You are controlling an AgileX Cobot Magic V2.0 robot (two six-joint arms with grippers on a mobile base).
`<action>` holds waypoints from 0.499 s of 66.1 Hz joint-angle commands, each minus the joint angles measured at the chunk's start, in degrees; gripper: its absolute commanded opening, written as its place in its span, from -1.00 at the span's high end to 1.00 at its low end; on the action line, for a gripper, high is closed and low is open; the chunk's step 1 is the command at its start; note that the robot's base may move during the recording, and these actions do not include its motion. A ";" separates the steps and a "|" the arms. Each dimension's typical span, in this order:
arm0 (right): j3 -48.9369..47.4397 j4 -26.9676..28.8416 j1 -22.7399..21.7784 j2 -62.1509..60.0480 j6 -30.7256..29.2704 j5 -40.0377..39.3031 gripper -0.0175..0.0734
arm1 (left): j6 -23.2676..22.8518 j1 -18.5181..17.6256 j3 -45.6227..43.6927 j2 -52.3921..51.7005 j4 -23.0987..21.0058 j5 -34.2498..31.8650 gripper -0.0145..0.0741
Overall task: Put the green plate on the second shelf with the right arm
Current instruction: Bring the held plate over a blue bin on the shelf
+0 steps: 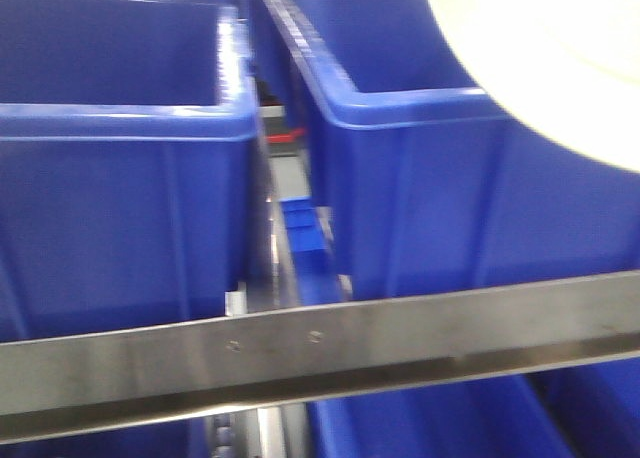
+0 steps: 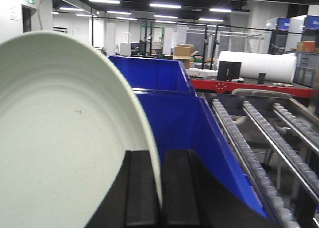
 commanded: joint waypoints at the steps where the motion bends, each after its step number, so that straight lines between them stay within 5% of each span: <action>1: -1.88 0.00 -0.02 0.71 0.16 -6.25 0.56 | -0.19 -0.10 2.34 -0.99 -0.21 -4.94 0.38; 33: -1.88 0.00 -0.02 0.71 0.16 -6.25 0.56 | -0.19 -0.10 2.34 -0.99 -0.21 -4.94 0.38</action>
